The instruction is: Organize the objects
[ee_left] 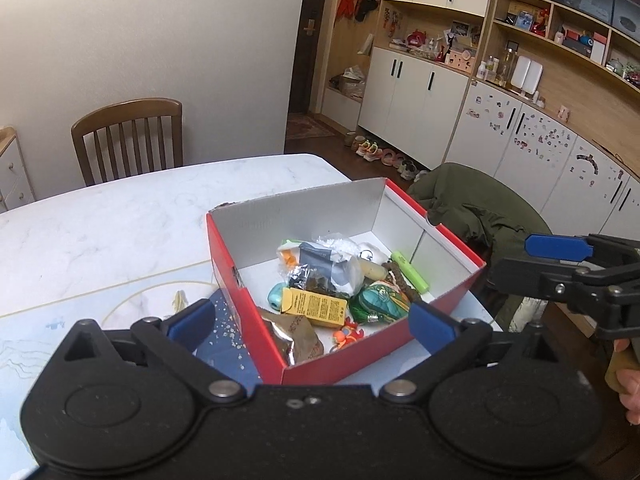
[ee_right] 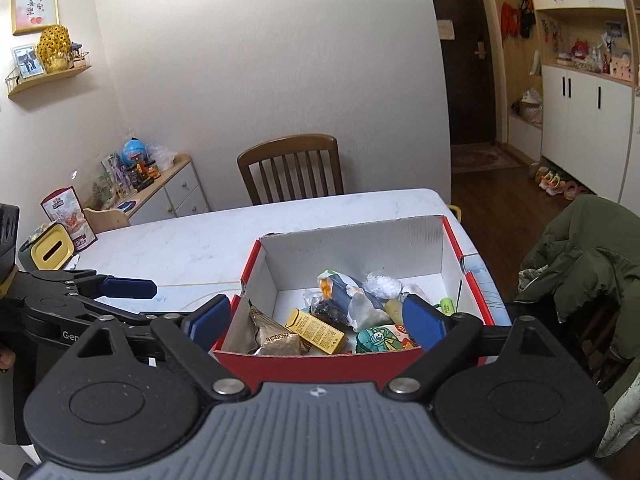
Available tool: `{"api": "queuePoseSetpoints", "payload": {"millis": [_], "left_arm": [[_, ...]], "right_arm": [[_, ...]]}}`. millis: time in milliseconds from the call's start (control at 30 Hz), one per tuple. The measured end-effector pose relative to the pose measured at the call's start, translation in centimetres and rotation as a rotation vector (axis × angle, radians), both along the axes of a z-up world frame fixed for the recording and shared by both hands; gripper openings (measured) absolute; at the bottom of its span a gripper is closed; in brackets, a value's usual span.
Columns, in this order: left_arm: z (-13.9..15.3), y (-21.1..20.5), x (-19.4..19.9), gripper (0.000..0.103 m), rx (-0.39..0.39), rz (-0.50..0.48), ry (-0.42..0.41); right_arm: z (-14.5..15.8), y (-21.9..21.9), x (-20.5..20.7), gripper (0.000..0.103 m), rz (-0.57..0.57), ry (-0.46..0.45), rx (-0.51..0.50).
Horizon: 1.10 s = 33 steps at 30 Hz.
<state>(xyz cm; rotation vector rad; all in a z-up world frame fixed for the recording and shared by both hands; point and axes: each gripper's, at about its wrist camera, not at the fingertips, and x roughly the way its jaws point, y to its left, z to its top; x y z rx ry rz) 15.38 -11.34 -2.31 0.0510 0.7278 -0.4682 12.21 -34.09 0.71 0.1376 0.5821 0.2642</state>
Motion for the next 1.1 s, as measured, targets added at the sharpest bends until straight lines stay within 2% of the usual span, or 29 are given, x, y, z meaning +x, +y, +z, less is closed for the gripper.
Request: {"api": "queuePoseSetpoints", "payload": {"millis": [67,267,700,1100], "left_arm": [[0.0,0.2,-0.3,0.103,0.0,-0.004,-0.003],[-0.1,0.6,-1.2,0.103,-0.006,-0.009,-0.029],[-0.2,0.9,-1.7,0.103,0.0,-0.055,-0.03],[-0.6,1.5,-1.1,0.103,0.018,-0.047,-0.026]], "right_arm": [[0.1,0.4,-0.4,0.098,-0.009,-0.004,-0.003],[-0.1,1.3,-1.6,0.1,-0.044,0.007,-0.02],[-0.7,1.9,-2.8,0.1,-0.096,0.032,-0.017],[-0.7,2.6,-3.0,0.1,-0.109,0.042,-0.019]]}}
